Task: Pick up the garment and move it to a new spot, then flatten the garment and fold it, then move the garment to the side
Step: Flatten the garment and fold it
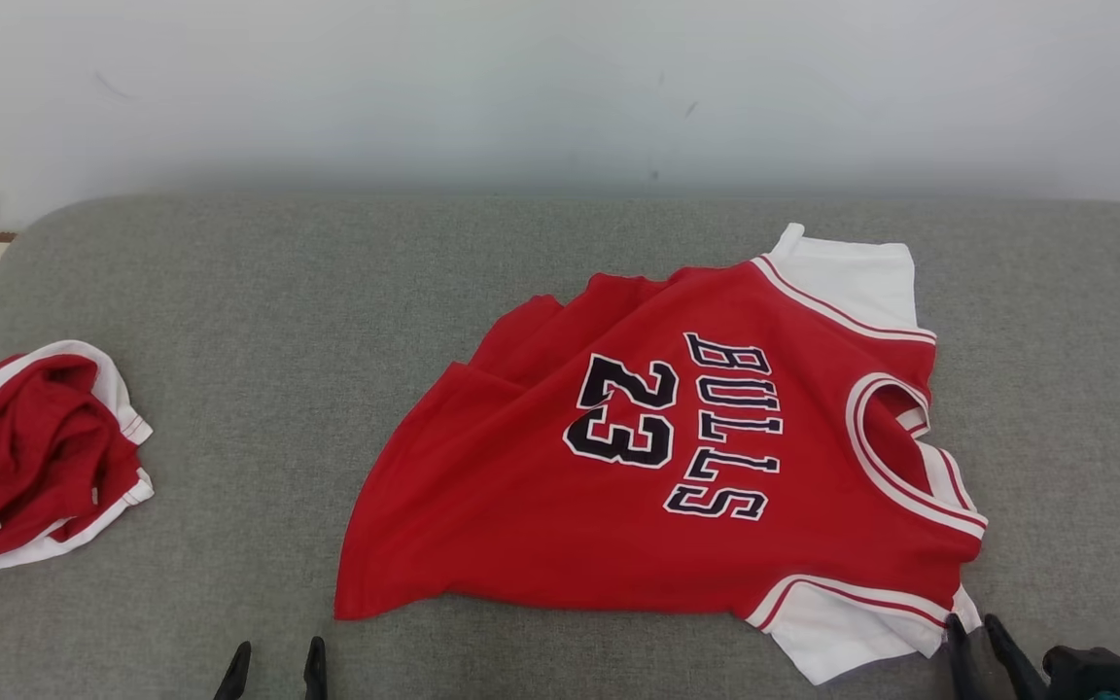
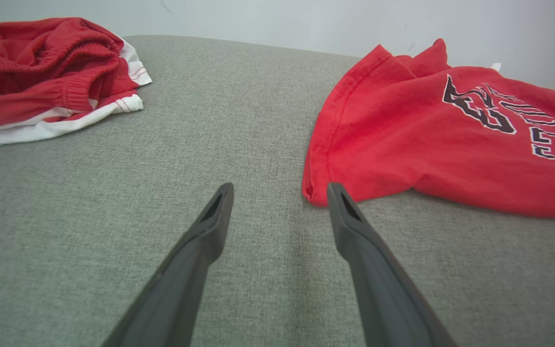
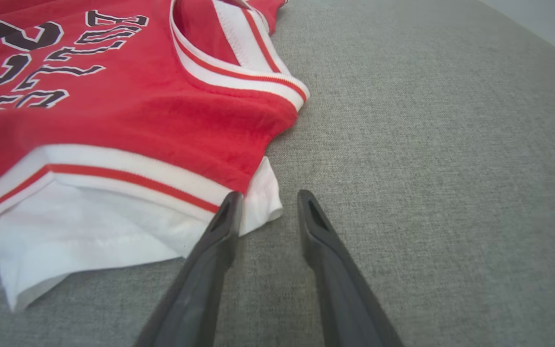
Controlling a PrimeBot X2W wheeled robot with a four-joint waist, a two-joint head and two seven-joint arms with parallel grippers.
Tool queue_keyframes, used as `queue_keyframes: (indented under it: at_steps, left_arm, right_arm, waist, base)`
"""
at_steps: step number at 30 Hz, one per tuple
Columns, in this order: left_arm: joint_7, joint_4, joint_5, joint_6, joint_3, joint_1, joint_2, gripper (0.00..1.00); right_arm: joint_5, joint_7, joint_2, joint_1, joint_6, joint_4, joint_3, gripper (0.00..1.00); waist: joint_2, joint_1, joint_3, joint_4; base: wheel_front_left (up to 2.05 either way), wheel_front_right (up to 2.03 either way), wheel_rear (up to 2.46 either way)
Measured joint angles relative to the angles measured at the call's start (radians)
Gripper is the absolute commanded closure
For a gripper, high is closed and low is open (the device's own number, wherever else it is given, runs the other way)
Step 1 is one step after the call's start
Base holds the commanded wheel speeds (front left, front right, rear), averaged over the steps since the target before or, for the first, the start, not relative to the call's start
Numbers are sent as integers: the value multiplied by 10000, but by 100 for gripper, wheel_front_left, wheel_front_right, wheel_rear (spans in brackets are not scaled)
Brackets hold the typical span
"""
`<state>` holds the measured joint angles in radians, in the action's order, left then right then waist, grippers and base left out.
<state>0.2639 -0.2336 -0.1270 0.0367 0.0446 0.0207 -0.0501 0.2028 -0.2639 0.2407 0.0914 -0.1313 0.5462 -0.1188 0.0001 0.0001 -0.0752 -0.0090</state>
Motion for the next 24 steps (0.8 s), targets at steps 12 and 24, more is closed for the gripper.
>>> queue_keyframes:
  at_steps: [12,24]
  left_arm:
    - [0,21,-36,15,29,102,2,0]
    - [0,42,-180,92,165,45,0,0]
  right_arm:
    - [-79,-2,-107,204,0,343,353,100]
    - [115,0,-119,-901,0,-414,259,53]
  waist:
    - [0,0,-249,-2]
    - [0,-1,40,-787]
  base:
    - [0,0,0]
    - [0,0,0]
